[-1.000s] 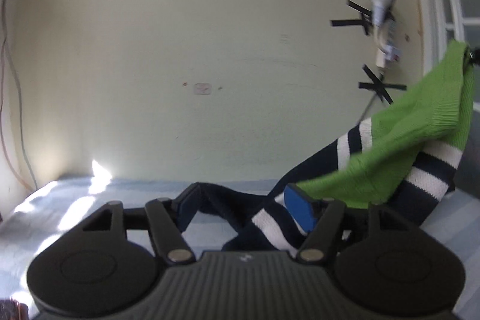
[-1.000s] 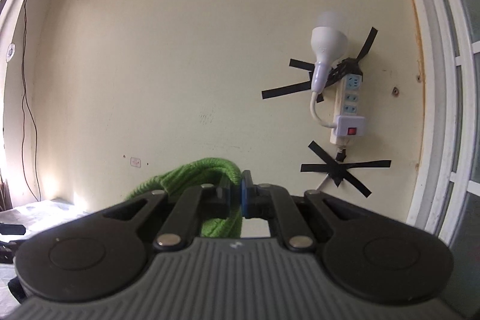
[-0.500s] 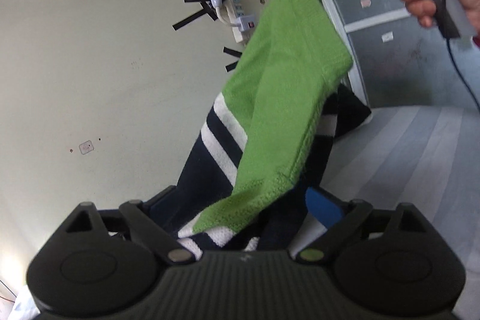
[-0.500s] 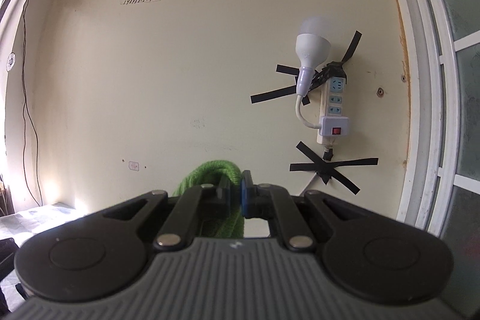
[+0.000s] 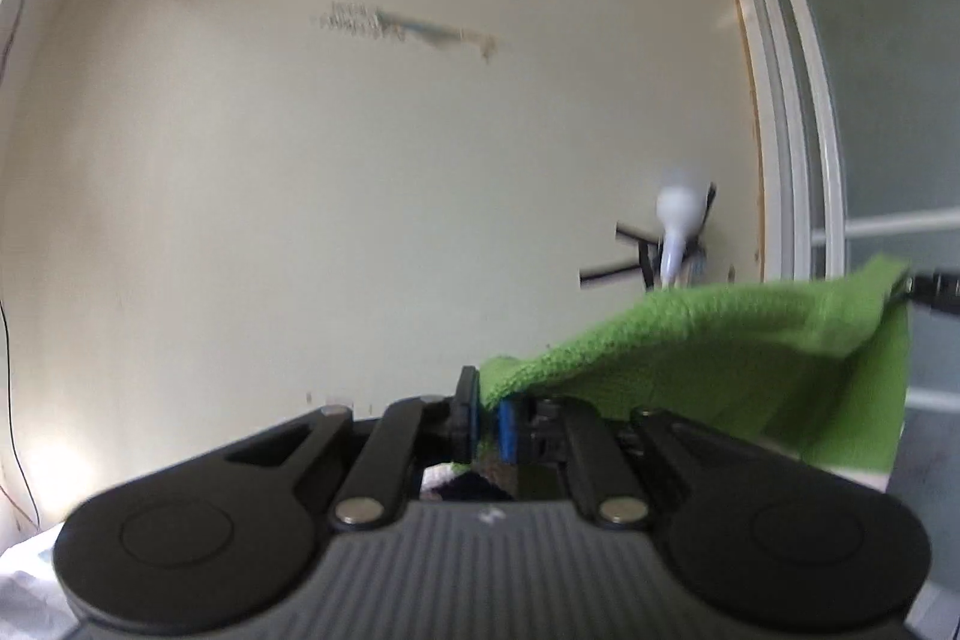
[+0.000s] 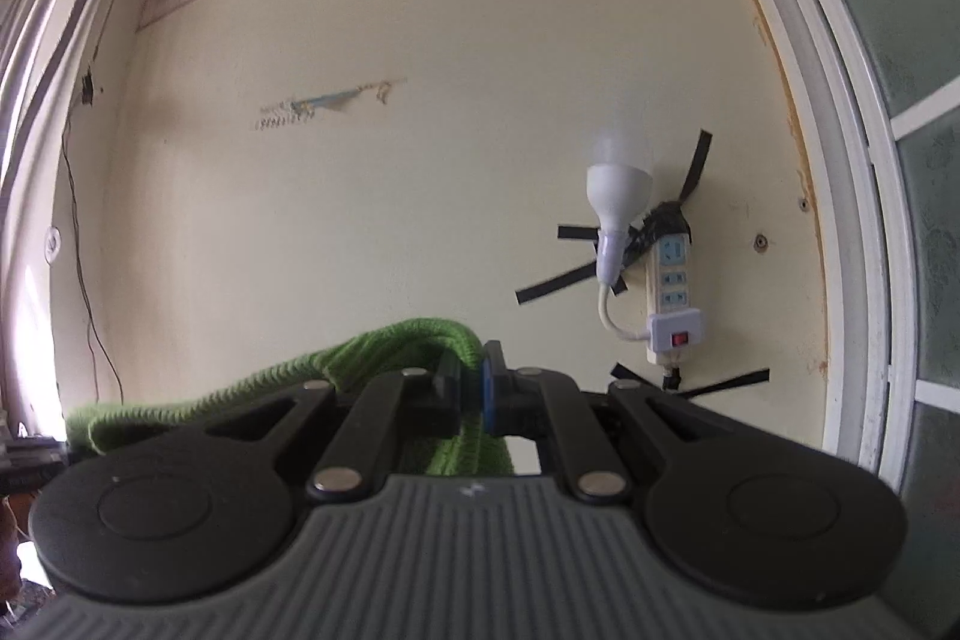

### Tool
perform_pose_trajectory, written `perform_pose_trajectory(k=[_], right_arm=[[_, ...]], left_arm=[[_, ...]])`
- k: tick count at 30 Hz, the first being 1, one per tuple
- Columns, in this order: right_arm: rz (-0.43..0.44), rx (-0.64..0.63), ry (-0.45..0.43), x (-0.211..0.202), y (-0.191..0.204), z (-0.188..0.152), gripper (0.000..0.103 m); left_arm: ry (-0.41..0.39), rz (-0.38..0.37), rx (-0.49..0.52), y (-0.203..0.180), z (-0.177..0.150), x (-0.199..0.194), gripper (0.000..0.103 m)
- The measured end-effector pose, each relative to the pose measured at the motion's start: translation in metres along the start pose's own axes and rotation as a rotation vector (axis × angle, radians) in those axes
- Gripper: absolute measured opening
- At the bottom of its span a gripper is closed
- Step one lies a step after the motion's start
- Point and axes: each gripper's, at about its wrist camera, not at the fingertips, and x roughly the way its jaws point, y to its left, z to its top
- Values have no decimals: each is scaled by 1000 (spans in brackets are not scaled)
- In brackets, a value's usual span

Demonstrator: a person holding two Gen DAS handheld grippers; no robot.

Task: Fold small clothes

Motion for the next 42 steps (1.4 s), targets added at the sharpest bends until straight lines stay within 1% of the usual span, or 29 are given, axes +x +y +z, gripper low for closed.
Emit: perform_pose_trajectory(k=[2, 4, 6, 9, 11, 14, 16, 19, 20, 21, 23, 24, 25, 26, 27, 28, 29, 30, 31, 32, 33, 34, 36, 37, 39, 41, 42], right_arm=[[36, -5, -48, -10, 6, 20, 9], [66, -14, -100, -21, 13, 43, 9], [85, -32, -155, -32, 19, 67, 9], [94, -70, -207, -42, 27, 98, 9], [92, -97, -216, -40, 29, 112, 9], [92, -117, -194, -26, 29, 116, 9], [95, -113, -151, -12, 30, 106, 9], [98, -90, -59, 22, 28, 78, 9], [96, -77, -19, 38, 25, 66, 9], [89, -62, 32, 58, 23, 49, 9], [54, -50, 127, 104, 20, 12, 10], [30, -48, 173, 128, 19, -11, 11], [7, -52, 234, 156, 19, -36, 14], [-20, -64, 307, 182, 17, -62, 19], [-71, -77, 396, 210, 14, -92, 26], [-120, -68, 470, 224, 7, -119, 28], [-136, -25, 555, 231, -5, -146, 28], [-114, 41, 614, 228, -18, -166, 28], [-84, 100, 651, 220, -31, -182, 28], [-65, 139, 683, 211, -43, -196, 32], [-54, 164, 724, 199, -55, -210, 38], [-45, 181, 757, 190, -66, -222, 41], [-30, 249, 810, 169, -85, -241, 50], [-26, 292, 832, 161, -94, -248, 51], [-15, 380, 860, 144, -104, -260, 54], [-13, 404, 882, 135, -104, -265, 54], [-10, 376, 889, 135, -98, -267, 54]], left_arm=[[-91, 0, 1, -4, 33, -26, 6], [-168, 11, 20, -11, 59, -46, 6], [-239, 21, 38, -19, 83, -64, 6], [-325, 48, 74, -29, 104, -89, 6], [-351, 60, 95, -30, 112, -94, 6], [-331, 75, 105, -27, 115, -85, 6], [-276, 94, 89, -21, 113, -67, 6], [-152, 151, 55, -6, 96, -26, 6], [-108, 173, 44, 0, 85, -12, 6], [-50, 210, 29, 6, 70, 8, 6], [65, 283, 15, 19, 34, 52, 8], [143, 319, 13, 26, 11, 79, 12], [233, 360, 20, 31, -12, 104, 23], [338, 411, 30, 39, -40, 129, 26], [469, 455, 22, 48, -73, 148, 23], [554, 463, -24, 56, -98, 153, 16], [585, 431, -75, 62, -117, 148, 16], [594, 378, -118, 66, -137, 136, 19], [593, 356, -122, 67, -150, 124, 21], [592, 350, -112, 66, -162, 112, 21], [594, 347, -105, 66, -174, 97, 23], [597, 324, -111, 66, -182, 86, 24], [610, 257, -131, 66, -193, 68, 28], [613, 239, -132, 63, -199, 61, 32], [619, 205, -113, 59, -203, 50, 37], [620, 188, -95, 52, -214, 42, 39], [622, 183, -87, 50, -217, 41, 41]])
